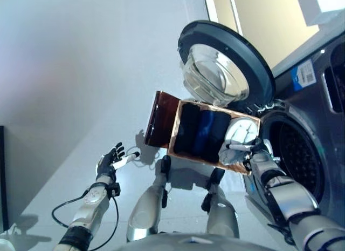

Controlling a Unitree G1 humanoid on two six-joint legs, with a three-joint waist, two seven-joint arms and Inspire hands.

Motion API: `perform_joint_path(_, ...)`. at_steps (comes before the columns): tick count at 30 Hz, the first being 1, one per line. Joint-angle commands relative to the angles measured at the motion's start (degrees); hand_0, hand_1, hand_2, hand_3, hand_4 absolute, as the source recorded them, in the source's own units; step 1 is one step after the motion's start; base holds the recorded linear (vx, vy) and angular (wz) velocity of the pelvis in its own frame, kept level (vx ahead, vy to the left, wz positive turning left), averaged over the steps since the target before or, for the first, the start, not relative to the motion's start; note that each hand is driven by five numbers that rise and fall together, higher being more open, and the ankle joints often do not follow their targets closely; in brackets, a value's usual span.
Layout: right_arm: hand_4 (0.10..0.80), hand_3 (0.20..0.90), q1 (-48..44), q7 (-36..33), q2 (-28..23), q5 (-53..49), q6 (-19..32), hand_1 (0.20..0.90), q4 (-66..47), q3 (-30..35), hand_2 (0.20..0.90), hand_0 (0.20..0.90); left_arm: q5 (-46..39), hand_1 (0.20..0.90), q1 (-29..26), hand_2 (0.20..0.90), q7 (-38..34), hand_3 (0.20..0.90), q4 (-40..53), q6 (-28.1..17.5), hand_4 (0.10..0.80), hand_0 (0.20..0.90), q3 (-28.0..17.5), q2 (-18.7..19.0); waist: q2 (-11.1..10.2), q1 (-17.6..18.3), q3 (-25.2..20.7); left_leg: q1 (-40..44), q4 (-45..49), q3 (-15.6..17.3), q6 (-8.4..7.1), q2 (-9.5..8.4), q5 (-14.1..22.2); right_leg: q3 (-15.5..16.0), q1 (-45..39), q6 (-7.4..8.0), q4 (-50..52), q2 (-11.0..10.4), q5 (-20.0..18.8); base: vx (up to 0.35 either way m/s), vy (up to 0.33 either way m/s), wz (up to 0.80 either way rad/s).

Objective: Pick up the clothes and place them into the washing machine

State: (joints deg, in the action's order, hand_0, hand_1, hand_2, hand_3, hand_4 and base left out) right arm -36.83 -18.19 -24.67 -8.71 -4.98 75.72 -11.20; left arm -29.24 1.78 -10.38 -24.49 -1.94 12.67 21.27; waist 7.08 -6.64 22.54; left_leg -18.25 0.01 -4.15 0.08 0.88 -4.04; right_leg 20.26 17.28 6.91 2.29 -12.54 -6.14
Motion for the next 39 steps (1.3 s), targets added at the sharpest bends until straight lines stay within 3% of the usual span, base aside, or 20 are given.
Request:
perform_joint_path(1,0.8,0.9,0.1,-4.0,0.1,0.7,1.6,0.9,-2.3,-0.8,0.9,0.9,-0.1,0.9,1.6,0.9,-2.9,0.9,2.4,-3.5,0.8,0.9,0.4,3.8,-3.2,0.4,-0.8,-3.0,8.6,0.2,-4.57,2.69,3.6,-7.8,3.8,3.66,5.6,-6.2,-2.5,0.019,0.013,-0.12)
perform_joint_path(4,0.8,0.9,6.0,-4.4,2.8,-0.3,2.2,0.9,-9.6,-1.8,0.9,0.9,-0.4,0.9,-0.1,0.9,-4.3,0.9,-0.2,-3.0,0.8,0.9,0.2,2.6,-4.5,2.5,-1.1,-3.3,9.9,0.6,-4.84,3.03,4.4,-8.6,4.3,3.43,6.0,-5.8,-2.1,0.015,-0.006,-0.06)
perform_joint_path(15,0.8,0.9,10.9,-1.1,0.5,-0.6,2.4,0.9,-24.7,-2.8,0.9,0.9,-0.6,0.9,-0.2,0.9,-4.9,0.9,2.2,-2.0,0.8,0.9,-1.1,2.6,-5.5,5.2,-0.1,-11.6,26.7,0.7,-3.48,2.56,12.2,-13.6,13.8,1.42,19.8,-6.1,3.7,-0.035,0.009,-0.07)
perform_joint_path(23,0.8,0.9,5.3,-1.2,-0.8,0.4,1.2,0.9,-19.8,-4.3,0.9,0.9,-0.5,0.9,-0.2,0.9,-4.3,0.9,2.2,-1.7,0.8,0.9,-1.5,3.6,-4.7,3.8,0.0,-16.1,31.8,0.1,-2.99,1.67,13.8,-14.1,17.4,0.7,25.3,-6.9,6.2,-0.017,-0.013,0.04)
perform_joint_path(34,0.8,0.9,-4.9,-5.2,-1.7,0.4,0.5,0.9,-8.9,-3.2,0.9,0.9,-1.2,0.9,2.8,0.9,-4.2,0.9,6.5,-2.8,0.8,0.9,-0.6,6.8,-3.2,0.5,0.0,-16.0,29.3,-0.6,-2.89,0.38,12.1,-12.7,15.9,1.18,23.3,-7.7,5.2,-0.003,-0.004,0.12)
perform_joint_path(39,0.8,0.9,-10.9,-6.0,-1.4,2.2,-0.2,0.9,-3.6,-5.2,0.9,0.9,-1.0,0.9,1.6,0.9,-4.6,0.9,6.3,-3.4,0.8,0.9,1.2,7.3,-3.1,-0.4,0.5,-15.9,28.3,-0.6,-2.79,-0.02,11.6,-12.5,15.1,1.6,22.1,-8.1,4.4,-0.01,0.018,0.07)
